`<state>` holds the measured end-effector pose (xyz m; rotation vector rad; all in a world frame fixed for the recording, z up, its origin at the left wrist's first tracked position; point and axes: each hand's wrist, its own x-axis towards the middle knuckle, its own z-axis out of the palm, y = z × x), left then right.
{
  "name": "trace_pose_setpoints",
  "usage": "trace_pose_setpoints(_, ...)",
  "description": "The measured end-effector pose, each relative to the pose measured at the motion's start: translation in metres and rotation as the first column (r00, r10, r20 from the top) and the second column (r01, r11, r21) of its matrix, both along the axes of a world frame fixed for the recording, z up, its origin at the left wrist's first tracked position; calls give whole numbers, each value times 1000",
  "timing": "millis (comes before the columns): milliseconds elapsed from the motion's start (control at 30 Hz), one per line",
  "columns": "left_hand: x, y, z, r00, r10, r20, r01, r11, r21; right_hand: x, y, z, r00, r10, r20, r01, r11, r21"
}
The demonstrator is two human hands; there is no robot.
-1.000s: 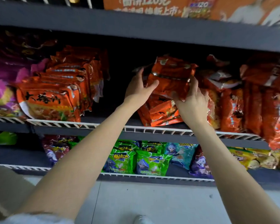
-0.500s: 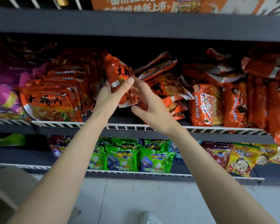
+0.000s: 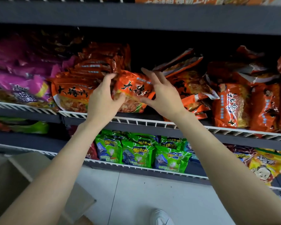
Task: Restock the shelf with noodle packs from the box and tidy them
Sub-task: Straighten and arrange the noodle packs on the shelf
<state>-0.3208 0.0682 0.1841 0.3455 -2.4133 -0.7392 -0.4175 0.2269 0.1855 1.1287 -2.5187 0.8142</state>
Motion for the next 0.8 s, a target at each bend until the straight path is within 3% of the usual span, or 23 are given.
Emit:
trace_pose_setpoints(67, 3, -1, -1, 1000, 4, -27, -6, 997, -81, -1, -12, 5, 998, -32, -46, 34, 999, 32)
trace_pose_setpoints(233, 8, -24, 4, 988, 24, -156, -61, 970, -237, -8, -33, 15, 983, -72, -172, 56, 994, -93)
trace_pose_setpoints(300, 5, -45, 5, 977, 47, -206, -116, 934, -338, -15, -41, 18, 946, -112, -306, 108, 994, -31)
trace_pose_setpoints(400, -6, -71, 3, 990, 73, -124, -120, 893, -433, -32, -58, 13, 888, -128, -442, 211, 967, 145)
trace_pose_setpoints(500, -19, -78, -3, 996, 70, -47, -84, 872, -482, -53, -74, 4, 879, -109, -464, 248, 936, 249)
trace_pose_setpoints(800, -33, -85, -25, 972, 20, -234, -138, 853, -502, -81, -86, -4, 849, -191, -493, 387, 859, 334)
